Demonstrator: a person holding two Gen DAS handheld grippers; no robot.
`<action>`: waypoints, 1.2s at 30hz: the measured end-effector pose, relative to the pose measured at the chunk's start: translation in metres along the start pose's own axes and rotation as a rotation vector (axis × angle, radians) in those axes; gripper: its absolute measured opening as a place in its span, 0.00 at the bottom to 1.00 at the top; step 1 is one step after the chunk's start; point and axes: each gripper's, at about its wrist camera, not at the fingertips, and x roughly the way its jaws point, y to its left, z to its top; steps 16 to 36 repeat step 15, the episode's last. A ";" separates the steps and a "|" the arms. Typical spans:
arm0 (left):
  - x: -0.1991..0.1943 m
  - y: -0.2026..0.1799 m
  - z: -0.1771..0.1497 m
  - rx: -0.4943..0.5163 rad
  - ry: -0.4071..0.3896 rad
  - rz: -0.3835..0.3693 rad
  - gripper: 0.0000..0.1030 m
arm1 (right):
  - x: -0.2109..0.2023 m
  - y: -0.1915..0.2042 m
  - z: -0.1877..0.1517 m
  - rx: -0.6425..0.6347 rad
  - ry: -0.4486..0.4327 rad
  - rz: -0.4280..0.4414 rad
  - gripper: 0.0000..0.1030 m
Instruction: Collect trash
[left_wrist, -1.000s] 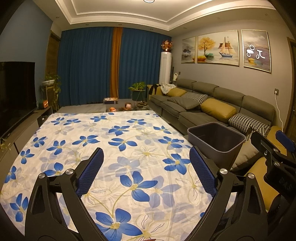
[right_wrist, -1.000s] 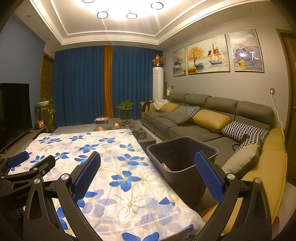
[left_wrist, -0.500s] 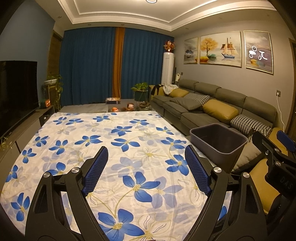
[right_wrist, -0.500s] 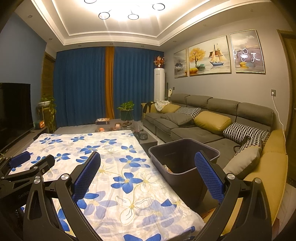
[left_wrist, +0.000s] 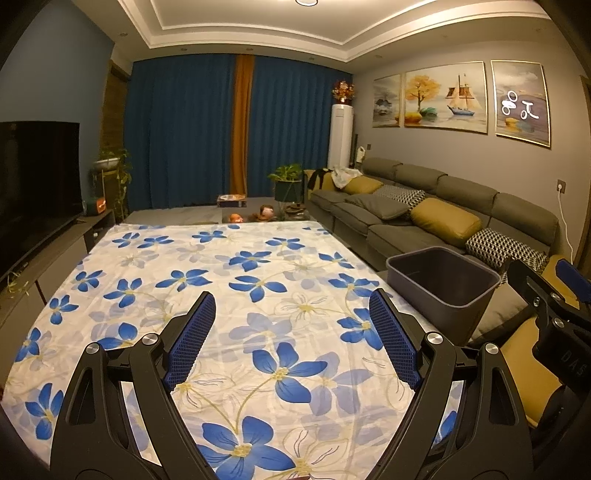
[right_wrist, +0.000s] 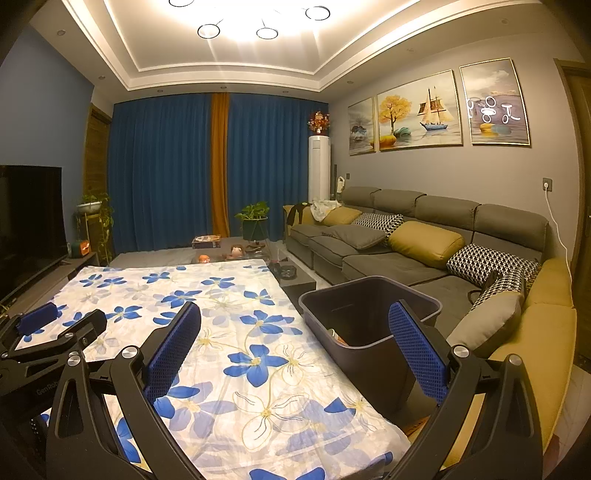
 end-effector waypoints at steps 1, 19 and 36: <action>-0.001 0.000 0.000 0.000 -0.001 0.003 0.82 | 0.000 0.000 0.000 0.000 0.000 0.000 0.95; 0.001 0.012 0.000 -0.035 0.010 0.074 0.91 | 0.004 0.003 0.001 0.003 -0.003 0.004 0.95; 0.001 0.012 0.000 -0.035 0.010 0.074 0.91 | 0.004 0.003 0.001 0.003 -0.003 0.004 0.95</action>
